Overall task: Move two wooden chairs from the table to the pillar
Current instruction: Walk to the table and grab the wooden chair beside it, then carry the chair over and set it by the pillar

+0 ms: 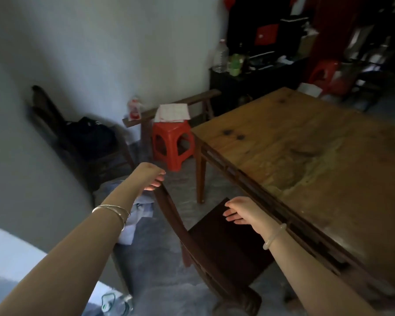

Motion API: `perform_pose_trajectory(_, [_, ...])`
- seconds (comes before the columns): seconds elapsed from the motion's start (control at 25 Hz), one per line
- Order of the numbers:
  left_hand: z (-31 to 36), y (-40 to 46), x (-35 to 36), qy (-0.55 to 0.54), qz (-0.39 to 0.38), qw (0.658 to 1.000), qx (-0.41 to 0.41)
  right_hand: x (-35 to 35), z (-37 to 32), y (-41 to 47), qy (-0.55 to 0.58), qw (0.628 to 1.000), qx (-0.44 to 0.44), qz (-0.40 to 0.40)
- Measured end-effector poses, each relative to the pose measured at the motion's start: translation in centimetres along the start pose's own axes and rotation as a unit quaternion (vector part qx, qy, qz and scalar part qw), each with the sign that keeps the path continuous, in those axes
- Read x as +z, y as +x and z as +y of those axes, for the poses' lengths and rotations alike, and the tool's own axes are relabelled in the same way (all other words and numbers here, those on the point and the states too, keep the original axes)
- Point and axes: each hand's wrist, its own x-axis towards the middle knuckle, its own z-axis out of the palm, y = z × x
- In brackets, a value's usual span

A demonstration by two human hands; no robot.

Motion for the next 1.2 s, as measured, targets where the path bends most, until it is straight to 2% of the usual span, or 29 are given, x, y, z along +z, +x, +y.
perform_pose_trajectory(0.2, [1.2, 2.6, -0.2, 0.116, -0.124, 0.984, 0.045, 2.5, 1.4, -3.1, 0.049, 0.99, 0.028, 0.127])
perform_pose_trajectory(0.36, [0.3, 3.2, -1.5, 0.166, -0.188, 0.965, 0.081, 5.5, 2.7, -6.2, 0.096, 0.977, 0.071, 0.176])
perform_pose_trajectory(0.52, [-0.4, 4.1, -1.7, 0.195, -0.18, 0.955, 0.131, 7.3, 4.7, -8.9, 0.105, 0.963, 0.106, 0.224])
perform_pose_trajectory(0.64, [-1.4, 5.3, -1.6, 0.209, -0.141, 0.952, 0.175, 8.0, 7.3, -10.3, 0.037, 0.956, 0.077, 0.282])
perform_pose_trajectory(0.72, [-2.2, 5.9, -1.6, 0.257, -0.143, 0.936, 0.194, 8.3, 8.5, -11.2, -0.007, 0.947, 0.072, 0.313])
perform_pose_trajectory(0.88, [-3.8, 6.9, -1.7, 0.386, -0.139, 0.892, 0.189, 8.9, 9.6, -12.3, -0.065, 0.95, 0.107, 0.288])
perform_pose_trajectory(1.0, [-4.6, 7.1, -1.5, 0.425, -0.148, 0.873, 0.189, 9.5, 10.7, -12.4, -0.08, 0.945, 0.114, 0.297])
perform_pose_trajectory(1.2, [-5.6, 8.1, -0.7, 0.382, -0.147, 0.896, 0.169, 9.9, 10.6, -12.2, -0.046, 0.937, 0.152, 0.312])
